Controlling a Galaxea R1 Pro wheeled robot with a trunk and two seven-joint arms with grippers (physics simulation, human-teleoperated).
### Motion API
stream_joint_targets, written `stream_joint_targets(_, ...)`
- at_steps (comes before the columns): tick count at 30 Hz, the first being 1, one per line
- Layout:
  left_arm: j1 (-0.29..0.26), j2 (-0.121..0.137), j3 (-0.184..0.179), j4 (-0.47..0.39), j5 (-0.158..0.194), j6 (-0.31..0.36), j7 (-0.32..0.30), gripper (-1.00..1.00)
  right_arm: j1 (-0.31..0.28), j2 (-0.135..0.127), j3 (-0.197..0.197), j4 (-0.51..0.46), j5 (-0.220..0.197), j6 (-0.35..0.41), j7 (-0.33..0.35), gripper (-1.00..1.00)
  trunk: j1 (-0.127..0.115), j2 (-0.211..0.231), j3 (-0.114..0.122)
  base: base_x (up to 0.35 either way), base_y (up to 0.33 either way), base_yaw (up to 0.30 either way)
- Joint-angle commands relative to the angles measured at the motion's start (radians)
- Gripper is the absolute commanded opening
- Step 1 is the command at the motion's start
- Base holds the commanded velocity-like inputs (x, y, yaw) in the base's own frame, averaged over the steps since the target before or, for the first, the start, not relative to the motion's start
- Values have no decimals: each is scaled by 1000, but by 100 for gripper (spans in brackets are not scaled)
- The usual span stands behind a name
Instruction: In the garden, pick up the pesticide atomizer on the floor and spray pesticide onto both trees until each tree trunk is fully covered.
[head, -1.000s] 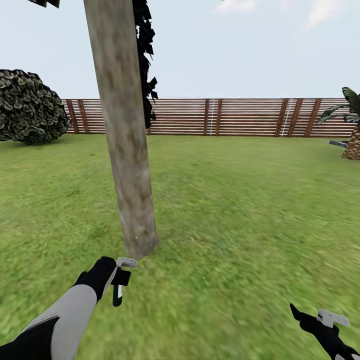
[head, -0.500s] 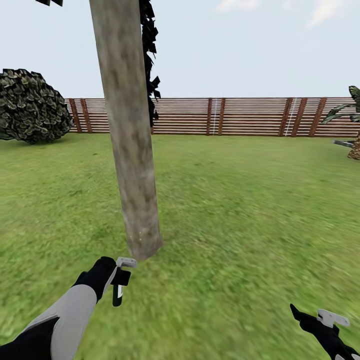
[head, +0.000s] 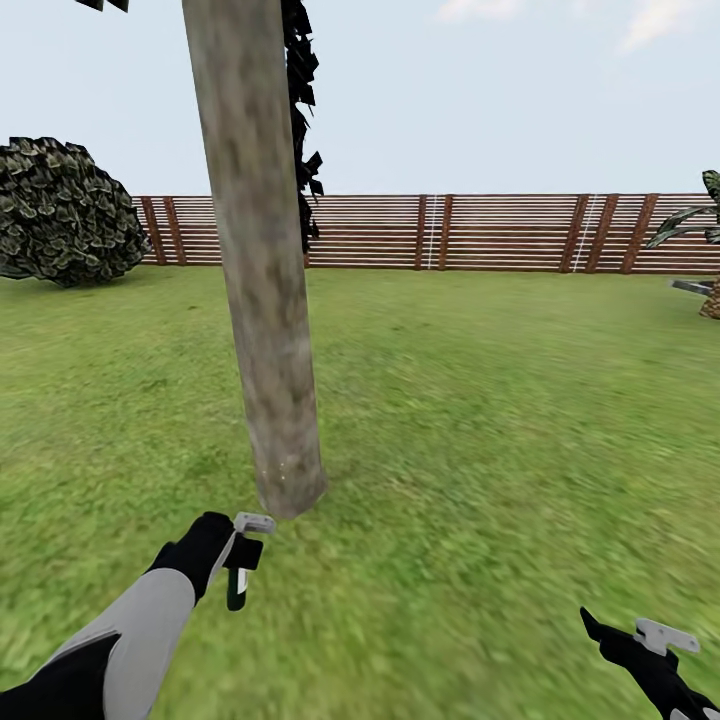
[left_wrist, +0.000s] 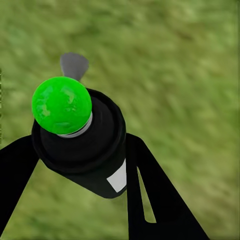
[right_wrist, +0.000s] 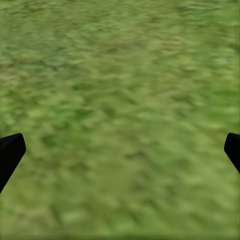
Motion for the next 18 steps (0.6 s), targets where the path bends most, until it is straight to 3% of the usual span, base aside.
stream_joint_targets(1,-1,-1,7,-8,-11,5,-9,-100,-1,0,-7,2,-3,-1,8,100,0,0,-1,0,0,0)
stream_joint_targets(8,-9,-2,2,-74,-14,30,-22,-100,-1,0,-7,2,-3,-1,6,100,0,0,-1,0,0,0)
stream_joint_targets(14,-37,-2,-3,-203,-17,199,-134,-100,-1,0,-7,2,-3,-1,6,100,0,0,-1,0,0,0)
stream_joint_targets(16,-41,-1,-26,-267,-18,251,-194,-100,-1,0,-7,2,-3,-1,6,100,0,0,-1,0,0,0)
stream_joint_targets(18,-47,-1,-73,-307,-19,292,-227,-100,-1,0,-8,2,-3,-1,5,100,0,0,-1,0,0,0)
